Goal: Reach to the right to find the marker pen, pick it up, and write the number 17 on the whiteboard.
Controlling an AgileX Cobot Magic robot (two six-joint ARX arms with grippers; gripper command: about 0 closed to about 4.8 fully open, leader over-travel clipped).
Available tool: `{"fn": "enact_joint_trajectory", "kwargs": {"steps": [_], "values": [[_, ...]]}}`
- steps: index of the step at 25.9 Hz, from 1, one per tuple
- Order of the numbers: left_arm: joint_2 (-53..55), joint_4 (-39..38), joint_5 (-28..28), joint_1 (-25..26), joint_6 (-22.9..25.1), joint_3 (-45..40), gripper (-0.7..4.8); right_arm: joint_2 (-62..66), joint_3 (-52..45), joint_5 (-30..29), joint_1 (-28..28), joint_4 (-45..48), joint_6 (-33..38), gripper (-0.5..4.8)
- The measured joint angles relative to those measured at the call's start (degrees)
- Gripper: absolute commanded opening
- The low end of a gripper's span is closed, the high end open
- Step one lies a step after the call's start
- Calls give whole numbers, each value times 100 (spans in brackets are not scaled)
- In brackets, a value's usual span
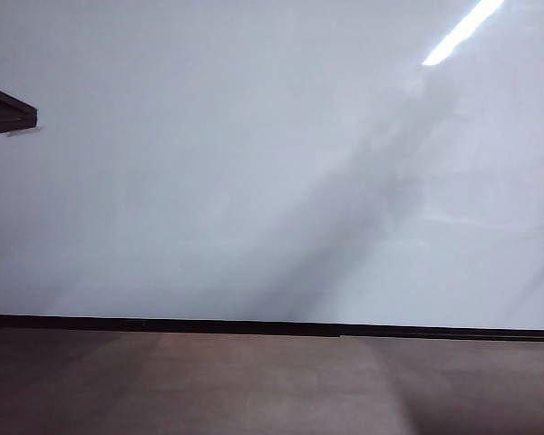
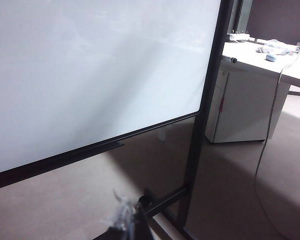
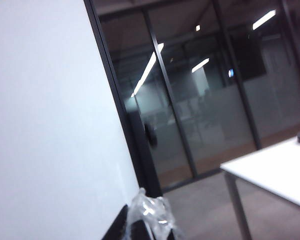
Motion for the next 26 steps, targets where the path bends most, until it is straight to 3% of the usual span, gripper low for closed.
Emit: {"fn": "enact_joint_trajectory", "kwargs": {"steps": [7,9,10,11,12,13,14,16,21,26], "values": [[0,0,0,2,0,0,-5,2070,1644,0,-133,1279,-1016,-4],[0,0,0,2,0,0,-5,2837,2079,-256,-378,1471,-1233,41],[0,0,0,2,0,0,-5,3152,2203,-557,-535,1499,-1274,92],[0,-2,0,2,0,0,-5,3499,2280,-1075,-750,1541,-1274,267],[0,2,0,2,0,0,-5,4144,2354,-1985,-1078,1703,-1034,371],[0,0,0,2,0,0,-5,4450,2374,-2308,-1209,1790,-800,479],[0,0,0,4,0,0,-5,4909,2374,-2544,-1353,2063,-341,479],[2,0,0,4,0,0,-5,5462,2374,-2616,-1471,2310,-109,479],[0,0,0,4,0,0,-5,7044,1954,-3014,-1589,3237,-374,479],[2,-2,-13,7,0,0,-5,8966,1950,-3338,-1775,4863,-302,479]]}}
